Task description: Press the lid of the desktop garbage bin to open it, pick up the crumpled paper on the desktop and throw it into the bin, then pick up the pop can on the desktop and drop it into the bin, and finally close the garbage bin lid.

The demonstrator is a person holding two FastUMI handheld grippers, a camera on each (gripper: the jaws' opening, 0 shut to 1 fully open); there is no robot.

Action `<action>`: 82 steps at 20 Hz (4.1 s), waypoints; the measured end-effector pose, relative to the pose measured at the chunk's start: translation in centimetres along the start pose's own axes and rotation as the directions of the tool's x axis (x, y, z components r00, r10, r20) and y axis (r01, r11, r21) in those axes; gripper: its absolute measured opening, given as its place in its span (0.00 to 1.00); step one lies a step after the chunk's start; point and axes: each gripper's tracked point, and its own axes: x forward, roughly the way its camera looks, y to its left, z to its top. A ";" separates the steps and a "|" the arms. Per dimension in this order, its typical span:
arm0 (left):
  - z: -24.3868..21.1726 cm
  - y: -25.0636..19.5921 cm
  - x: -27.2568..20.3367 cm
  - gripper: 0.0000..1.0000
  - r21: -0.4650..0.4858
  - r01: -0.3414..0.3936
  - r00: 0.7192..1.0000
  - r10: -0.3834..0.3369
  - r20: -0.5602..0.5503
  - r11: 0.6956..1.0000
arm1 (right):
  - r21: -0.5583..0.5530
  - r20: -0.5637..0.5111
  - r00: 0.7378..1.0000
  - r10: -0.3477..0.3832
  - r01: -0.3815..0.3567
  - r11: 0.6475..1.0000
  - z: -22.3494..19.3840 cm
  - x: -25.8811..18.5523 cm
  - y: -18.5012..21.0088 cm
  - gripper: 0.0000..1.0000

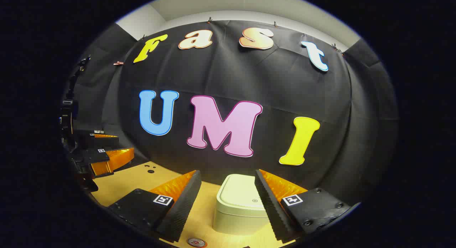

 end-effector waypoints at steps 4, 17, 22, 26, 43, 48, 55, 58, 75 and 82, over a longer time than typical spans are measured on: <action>0.0 0.0 0.0 0.98 0.001 -0.002 1.000 0.002 0.003 1.000 | -0.001 0.002 1.000 0.004 -0.004 1.000 0.0 0.0 0.1 0.95; 0.4 0.3 0.2 0.98 0.005 -0.007 1.000 0.007 0.018 1.000 | -0.016 0.009 1.000 0.022 -0.021 1.000 1.1 0.0 0.3 0.91; 0.3 0.2 0.1 0.98 0.000 -0.006 1.000 0.006 0.018 1.000 | -0.018 -0.027 0.999 0.043 -0.044 0.999 1.1 0.8 -0.5 0.25; 0.3 0.1 0.1 0.98 -0.001 -0.007 1.000 0.007 0.021 1.000 | 0.042 -0.066 0.995 0.074 -0.072 0.997 1.0 1.8 -1.9 0.05; 0.2 0.1 0.0 0.98 -0.015 -0.019 1.000 0.019 0.020 1.000 | 0.224 -0.513 0.835 0.199 -0.094 0.970 -6.6 8.2 -7.1 0.05; 0.1 -0.2 0.0 0.98 -0.019 -0.012 1.000 0.013 0.016 1.000 | 0.225 -0.605 0.766 0.216 -0.096 0.970 -9.4 8.5 -7.2 0.05; 0.0 -0.3 0.0 0.98 -0.023 -0.009 1.000 0.009 0.012 1.000 | 0.240 -0.671 0.703 0.235 -0.094 0.966 -12.2 9.5 -7.1 0.05; -0.2 -0.3 -0.1 0.99 -0.026 -0.011 1.000 0.011 0.005 1.000 | 0.230 -0.694 0.681 0.232 -0.095 0.968 -13.3 9.5 -7.2 0.05; -0.3 -0.4 -0.1 0.99 -0.032 -0.016 1.000 0.016 0.000 0.999 | 0.246 -0.719 0.636 0.281 -0.145 0.958 -15.0 9.4 -7.2 0.06; 0.0 -0.3 -0.1 0.98 -0.024 -0.013 1.000 0.013 0.008 1.000 | 0.224 -0.636 0.733 0.243 -0.126 0.966 -12.5 10.2 -7.5 0.05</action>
